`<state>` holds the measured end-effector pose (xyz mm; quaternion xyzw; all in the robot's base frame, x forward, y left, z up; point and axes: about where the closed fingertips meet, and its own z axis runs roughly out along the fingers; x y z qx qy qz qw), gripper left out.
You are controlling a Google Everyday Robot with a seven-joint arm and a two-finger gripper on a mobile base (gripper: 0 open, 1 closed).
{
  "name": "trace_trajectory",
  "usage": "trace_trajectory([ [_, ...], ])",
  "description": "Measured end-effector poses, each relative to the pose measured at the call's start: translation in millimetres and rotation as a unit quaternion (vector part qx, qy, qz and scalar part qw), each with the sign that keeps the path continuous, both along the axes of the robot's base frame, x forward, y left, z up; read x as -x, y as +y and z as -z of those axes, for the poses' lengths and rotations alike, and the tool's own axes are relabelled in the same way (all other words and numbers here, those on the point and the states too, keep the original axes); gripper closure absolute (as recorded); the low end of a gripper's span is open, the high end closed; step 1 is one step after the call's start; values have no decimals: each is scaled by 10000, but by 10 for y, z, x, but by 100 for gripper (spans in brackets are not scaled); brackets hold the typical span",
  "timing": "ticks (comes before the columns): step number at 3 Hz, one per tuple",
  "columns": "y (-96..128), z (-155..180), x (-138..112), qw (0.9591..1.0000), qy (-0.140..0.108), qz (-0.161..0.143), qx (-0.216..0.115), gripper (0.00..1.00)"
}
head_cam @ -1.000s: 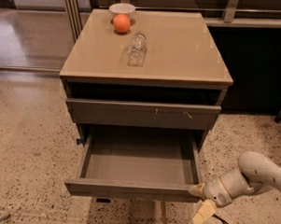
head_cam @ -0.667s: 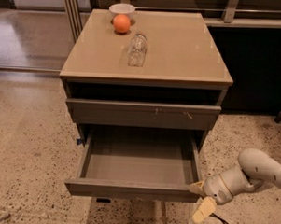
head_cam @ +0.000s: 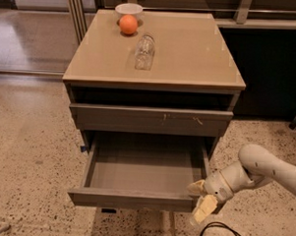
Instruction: Open middle drawer
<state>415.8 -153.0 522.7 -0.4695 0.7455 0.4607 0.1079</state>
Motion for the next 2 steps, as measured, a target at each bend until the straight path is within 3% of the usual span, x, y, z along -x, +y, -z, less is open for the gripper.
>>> trace_trajectory([
  [1, 161, 198, 70, 9990, 338, -118, -278, 0],
  [2, 168, 181, 84, 9988, 369, -123, -294, 0],
])
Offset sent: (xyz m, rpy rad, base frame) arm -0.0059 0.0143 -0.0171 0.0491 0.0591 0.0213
